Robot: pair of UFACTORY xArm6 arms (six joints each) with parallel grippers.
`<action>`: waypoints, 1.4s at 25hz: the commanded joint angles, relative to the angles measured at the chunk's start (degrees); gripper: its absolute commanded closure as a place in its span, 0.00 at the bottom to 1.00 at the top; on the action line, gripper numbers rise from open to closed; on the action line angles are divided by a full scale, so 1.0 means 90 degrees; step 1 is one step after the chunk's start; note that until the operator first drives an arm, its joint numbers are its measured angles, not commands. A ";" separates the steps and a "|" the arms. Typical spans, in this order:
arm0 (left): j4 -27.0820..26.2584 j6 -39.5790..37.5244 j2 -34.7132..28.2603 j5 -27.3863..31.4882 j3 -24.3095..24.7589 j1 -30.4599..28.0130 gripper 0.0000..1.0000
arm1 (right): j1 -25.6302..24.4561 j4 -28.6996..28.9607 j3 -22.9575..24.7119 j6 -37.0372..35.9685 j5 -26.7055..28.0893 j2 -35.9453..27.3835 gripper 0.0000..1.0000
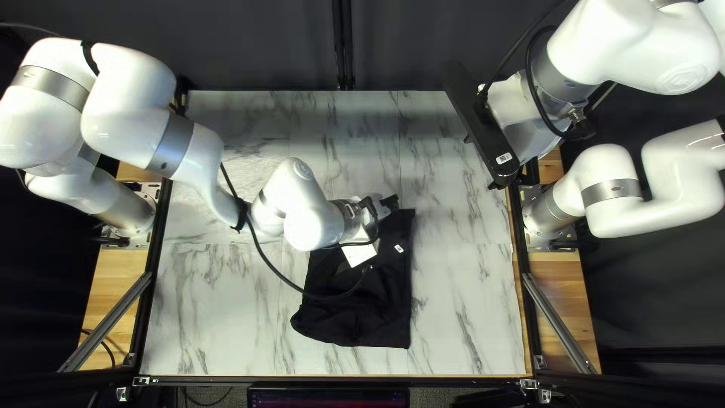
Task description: Fold t-shirt
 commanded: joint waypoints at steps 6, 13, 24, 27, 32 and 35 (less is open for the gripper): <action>-0.0095 -0.0537 -0.2104 0.0494 0.1912 -0.0658 0.00 | 0.0000 0.0000 0.0000 0.0000 0.0000 0.0000 0.00; -0.2452 0.1754 -0.5192 0.1881 0.3331 -0.0496 0.00 | 0.0000 0.0000 0.0000 0.0000 0.0000 0.0000 0.00; -0.3990 0.2150 -0.6582 0.5365 0.1623 -0.0196 0.00 | 0.0000 0.0000 0.0000 0.0000 0.0000 0.0000 0.00; -0.4085 0.1913 -0.7111 0.5856 0.1562 -0.0088 0.00 | 0.0000 0.0000 0.0000 0.0000 0.0000 0.0000 0.00; -0.4085 0.1913 -0.7111 0.5856 0.1562 -0.0088 0.00 | 0.0000 0.0000 0.0000 0.0000 0.0000 0.0000 0.00; -0.4085 0.1913 -0.7111 0.5856 0.1562 -0.0088 0.00 | 0.0000 0.0000 0.0000 0.0000 0.0000 0.0000 0.00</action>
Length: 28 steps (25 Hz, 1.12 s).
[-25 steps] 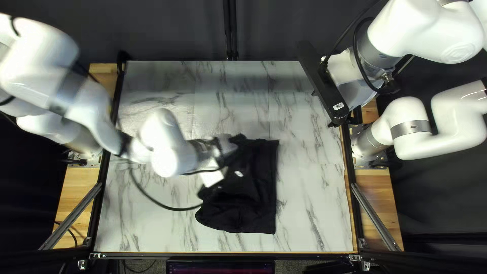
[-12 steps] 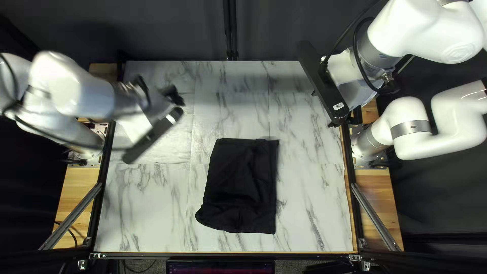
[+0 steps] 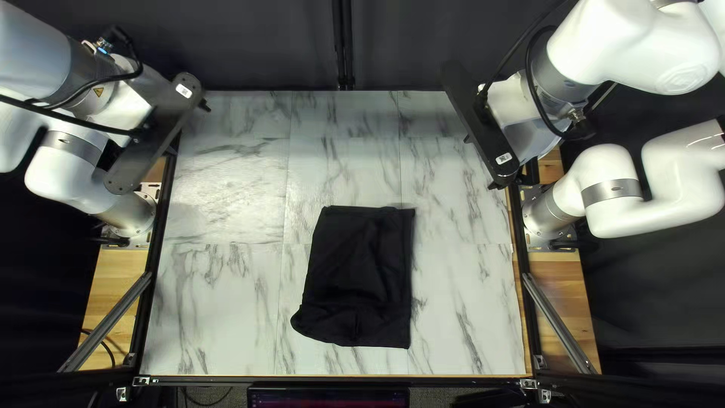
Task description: Fold t-shirt
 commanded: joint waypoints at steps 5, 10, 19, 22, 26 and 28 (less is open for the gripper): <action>-0.0001 -0.0001 -0.0001 0.0002 0.0000 0.0000 0.00 | 0.0000 0.0000 0.0000 0.0000 0.0000 0.0000 0.00; -0.0001 -0.0001 -0.0001 0.0002 0.0000 0.0000 0.00 | 0.0000 0.0000 0.0000 0.0000 0.0000 0.0000 0.00; 0.0166 -0.0618 0.0014 0.0553 -0.0627 -0.0003 0.00 | 0.0000 0.0000 0.0000 0.0000 0.0000 0.0000 0.00; 0.0197 -0.1060 -0.0218 0.0518 -0.0510 -0.0002 0.00 | 0.0000 0.0000 0.0000 0.0000 0.0000 0.0000 0.00; 0.0152 -0.1373 -0.0759 0.0428 -0.0194 0.0252 0.00 | 0.0000 0.0000 0.0000 0.0000 0.0000 0.0000 0.00; 0.0148 -0.1406 -0.0825 0.0418 -0.0161 0.0281 0.00 | 0.0000 0.0000 0.0000 0.0000 0.0000 0.0000 0.00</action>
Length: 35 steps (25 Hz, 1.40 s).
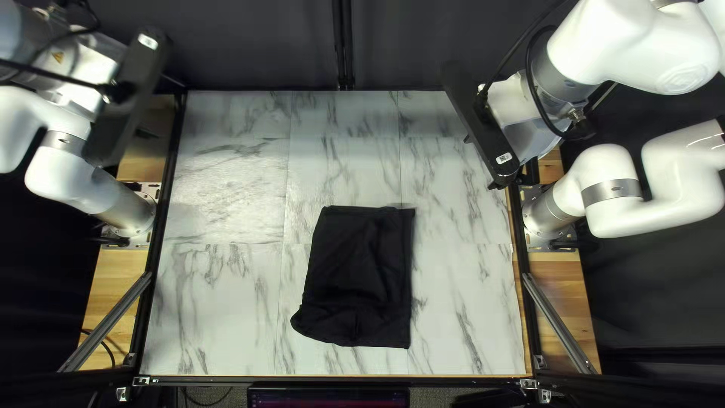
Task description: Fold t-shirt
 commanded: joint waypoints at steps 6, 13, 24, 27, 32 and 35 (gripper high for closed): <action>-0.0026 -0.0126 -0.0218 -0.0048 0.0122 0.0117 0.00 | 0.0000 0.0000 0.0000 0.0000 0.0000 0.0000 0.00; -0.0026 -0.0126 -0.0218 -0.0048 0.0122 0.0117 0.00 | 0.0000 0.0000 0.0000 0.0000 0.0000 0.0000 0.00; -0.0026 -0.0126 -0.0218 -0.0048 0.0122 0.0117 0.00 | 0.0240 -0.0234 0.0302 0.0128 -0.0446 0.0155 0.00; -0.0026 -0.0126 -0.0218 -0.0048 0.0122 0.0117 0.00 | 0.0503 -0.0486 0.0837 0.0355 -0.1417 0.0567 0.00; -0.0026 -0.0126 -0.0218 -0.0048 0.0122 0.0117 0.00 | 0.1019 -0.1236 0.1234 0.0797 -0.3192 0.1977 0.00; -0.0026 -0.0126 -0.0218 -0.0048 0.0122 0.0117 0.00 | 0.1098 -0.1650 0.1665 0.0798 -0.4595 0.2907 0.00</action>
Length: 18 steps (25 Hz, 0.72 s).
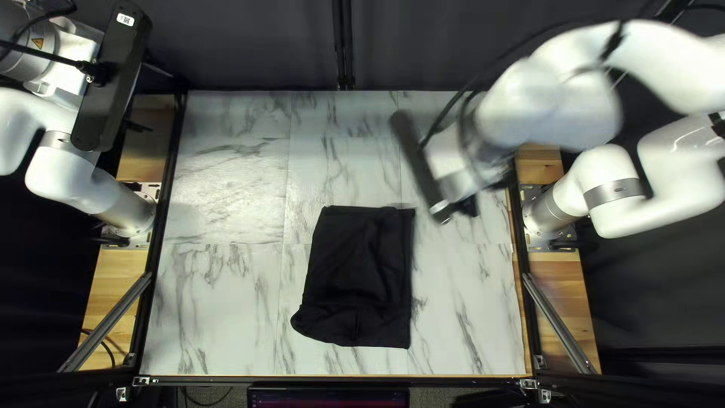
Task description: Fold t-shirt
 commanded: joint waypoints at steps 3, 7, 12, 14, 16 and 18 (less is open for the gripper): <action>0.0000 0.0000 0.0000 0.0000 0.0000 0.0000 0.00 | 0.0234 -0.1103 0.0716 0.0072 -0.3051 0.2297 0.00; 0.0000 0.0000 0.0000 0.0000 0.0000 0.0000 0.00 | 0.0213 -0.1206 0.0834 -0.0214 -0.3669 0.2840 0.00; 0.0000 0.0000 0.0000 0.0000 0.0000 0.0000 0.00 | 0.0213 -0.1206 0.0834 -0.0214 -0.3669 0.2840 0.00; 0.0000 0.0000 0.0000 0.0000 0.0000 0.0000 0.00 | 0.0213 -0.1206 0.0834 -0.0214 -0.3669 0.2840 0.00; 0.0000 0.0000 0.0000 0.0000 0.0000 0.0000 0.00 | 0.0111 -0.1175 0.0828 -0.0454 -0.3720 0.2912 0.00; 0.0000 0.0000 0.0000 0.0000 0.0000 0.0000 0.00 | -0.0064 -0.1205 0.0800 -0.0796 -0.4017 0.3229 0.00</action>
